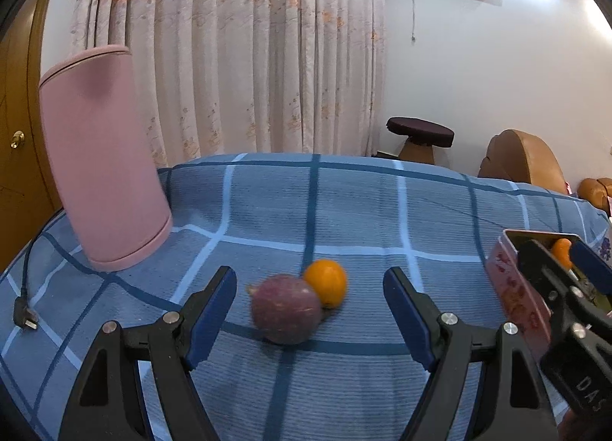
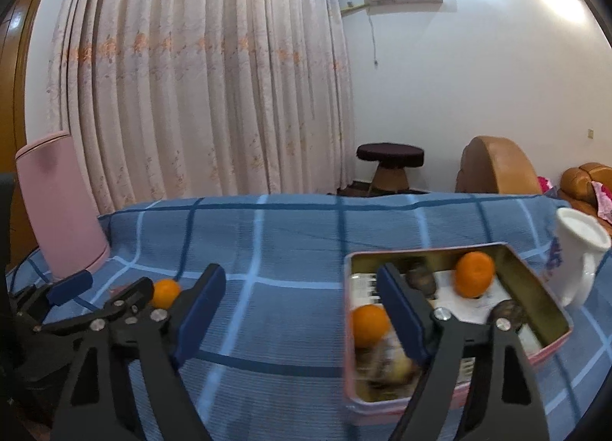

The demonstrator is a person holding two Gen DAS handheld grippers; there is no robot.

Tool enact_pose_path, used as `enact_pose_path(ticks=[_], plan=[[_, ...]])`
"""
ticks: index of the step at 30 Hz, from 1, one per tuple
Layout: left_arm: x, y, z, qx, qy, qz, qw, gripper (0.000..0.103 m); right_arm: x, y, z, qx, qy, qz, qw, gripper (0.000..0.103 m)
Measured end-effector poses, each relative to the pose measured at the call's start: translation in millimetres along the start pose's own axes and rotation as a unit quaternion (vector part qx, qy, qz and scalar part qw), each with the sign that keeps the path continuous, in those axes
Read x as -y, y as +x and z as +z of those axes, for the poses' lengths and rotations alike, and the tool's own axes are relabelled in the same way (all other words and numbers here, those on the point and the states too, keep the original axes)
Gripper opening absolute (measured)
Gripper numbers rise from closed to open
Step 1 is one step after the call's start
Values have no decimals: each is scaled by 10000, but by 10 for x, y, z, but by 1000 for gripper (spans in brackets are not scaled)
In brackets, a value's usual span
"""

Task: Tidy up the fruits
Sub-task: 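Withdraw both tools from the tin toward the purple fruit and orange, then grasp the purple fruit with the left tool while the right tool grasps the orange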

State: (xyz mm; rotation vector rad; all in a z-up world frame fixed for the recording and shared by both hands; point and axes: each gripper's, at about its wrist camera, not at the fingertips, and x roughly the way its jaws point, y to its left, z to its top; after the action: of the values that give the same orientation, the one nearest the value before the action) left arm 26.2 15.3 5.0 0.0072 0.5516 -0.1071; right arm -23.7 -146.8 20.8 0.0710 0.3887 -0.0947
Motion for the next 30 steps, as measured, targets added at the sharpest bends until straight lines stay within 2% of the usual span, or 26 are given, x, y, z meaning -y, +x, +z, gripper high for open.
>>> enact_pose_path(ticks=[8, 12, 15, 17, 21, 25, 27, 29, 30], plan=[[-251, 4, -35, -290, 242, 37, 9993, 80, -206, -73, -34, 123, -366, 243, 9990, 79], [-442, 6, -91, -492, 304, -132, 9982, 80, -209, -55, -49, 11, -372, 402, 9985, 79], [-531, 50, -98, -639, 95, -316, 9974, 80, -186, -21, -54, -120, -321, 504, 9981, 79], [-502, 114, -89, -753, -1, -374, 9965, 80, -181, -11, -56, -176, -299, 567, 9978, 79], [-333, 222, -62, -910, 129, -435, 9948, 80, -185, 32, -57, -294, -273, 659, 9970, 79], [-266, 437, -34, -1247, 113, -216, 9919, 80, -185, 43, -57, -357, -268, 690, 9966, 79], [-287, 537, -38, -1437, -14, -230, 9894, 76, -191, 46, -62, -384, -279, 707, 9964, 79], [-328, 584, -52, -1561, -214, -635, 9855, 57, -201, 50, -68, -407, -289, 715, 9962, 79], [-334, 578, -56, -1552, -254, -741, 9848, 53, -203, 55, -69, -422, -294, 718, 9961, 79]])
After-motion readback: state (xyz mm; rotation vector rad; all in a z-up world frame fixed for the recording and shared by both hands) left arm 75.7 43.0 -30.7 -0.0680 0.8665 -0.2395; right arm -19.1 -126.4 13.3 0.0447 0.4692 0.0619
